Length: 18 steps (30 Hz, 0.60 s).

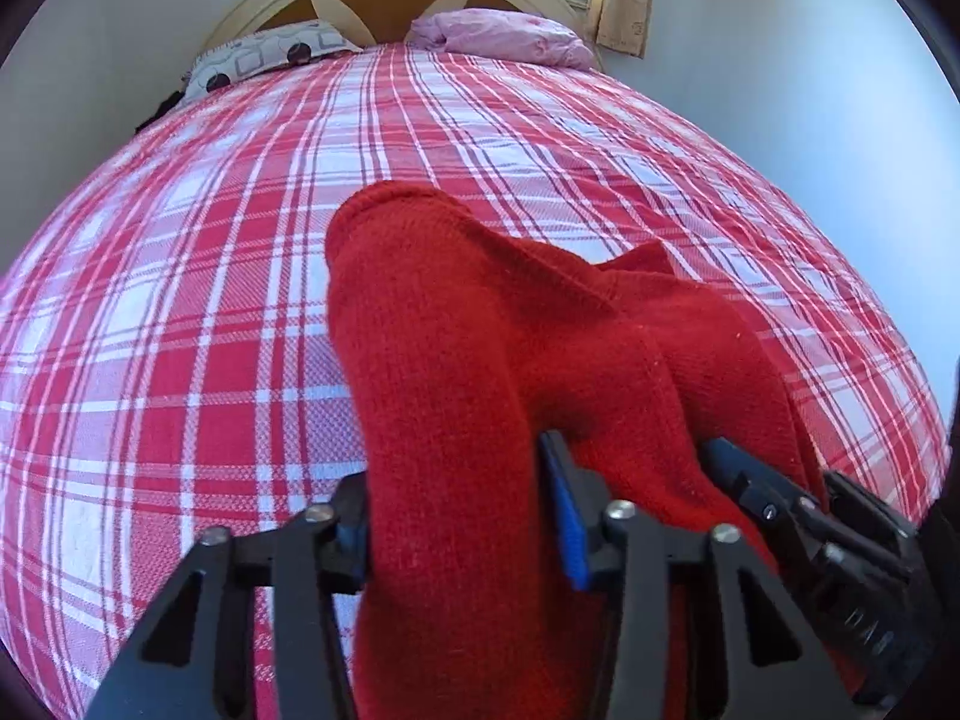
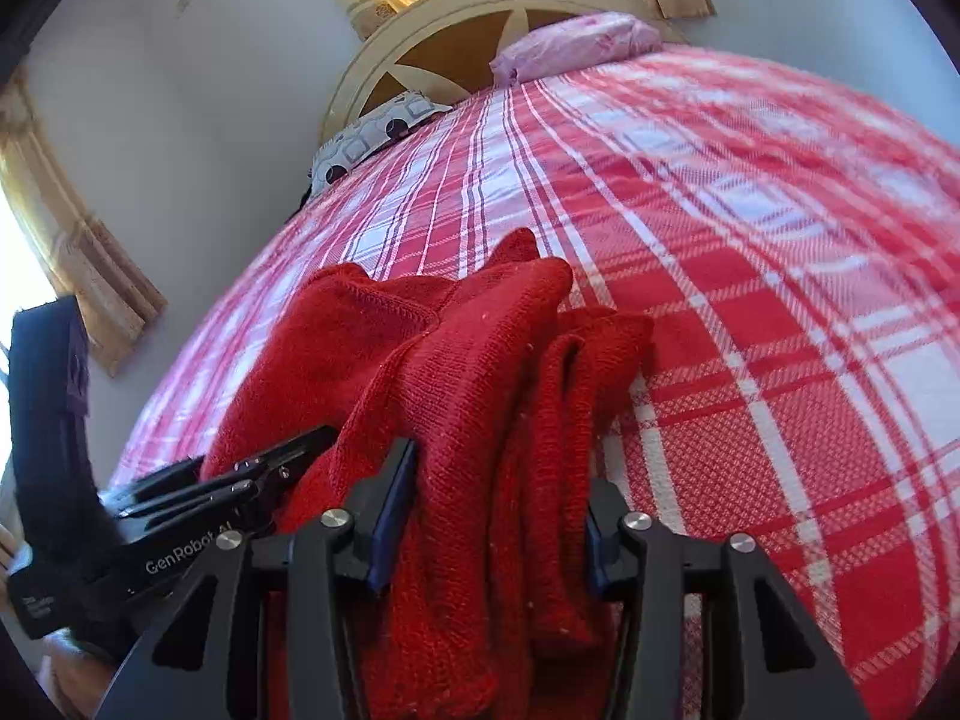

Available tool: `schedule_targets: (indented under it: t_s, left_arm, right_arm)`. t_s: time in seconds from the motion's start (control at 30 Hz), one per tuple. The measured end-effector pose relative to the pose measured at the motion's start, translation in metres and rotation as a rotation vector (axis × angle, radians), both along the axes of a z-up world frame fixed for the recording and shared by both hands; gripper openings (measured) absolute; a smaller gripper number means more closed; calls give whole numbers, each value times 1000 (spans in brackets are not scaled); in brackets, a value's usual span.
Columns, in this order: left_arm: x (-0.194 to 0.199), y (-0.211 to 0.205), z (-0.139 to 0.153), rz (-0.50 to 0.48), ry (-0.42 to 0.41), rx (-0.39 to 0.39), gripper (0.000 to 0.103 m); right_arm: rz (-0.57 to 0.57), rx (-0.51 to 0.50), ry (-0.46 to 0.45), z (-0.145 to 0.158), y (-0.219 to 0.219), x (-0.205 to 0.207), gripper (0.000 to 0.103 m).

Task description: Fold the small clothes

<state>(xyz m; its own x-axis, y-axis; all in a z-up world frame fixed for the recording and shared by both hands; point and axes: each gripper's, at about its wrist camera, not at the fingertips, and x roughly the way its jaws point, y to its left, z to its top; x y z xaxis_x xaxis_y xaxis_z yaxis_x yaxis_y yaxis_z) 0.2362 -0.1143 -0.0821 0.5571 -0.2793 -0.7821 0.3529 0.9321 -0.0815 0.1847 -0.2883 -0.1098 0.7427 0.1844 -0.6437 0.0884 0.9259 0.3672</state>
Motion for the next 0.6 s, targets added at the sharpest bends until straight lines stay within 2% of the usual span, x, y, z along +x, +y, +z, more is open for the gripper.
schedule_targets:
  t_s: [0.1,0.17,0.37,0.6]
  left_arm:
    - [-6,-1,7,7,-17,18,34]
    - [-11,0,12,12,-36,29,33]
    - [-34,10,24,35,-80,63,33]
    - [-53,29,32,52,-93,71,33]
  right_arm:
    - [-6,-159,-27,13,22,-6,37]
    - [-10,-218,-55,21,33,-13,35]
    - [-9,-190,-92,33,41,-32,31]
    - [-8,-144,-118,40,59,-58,31]
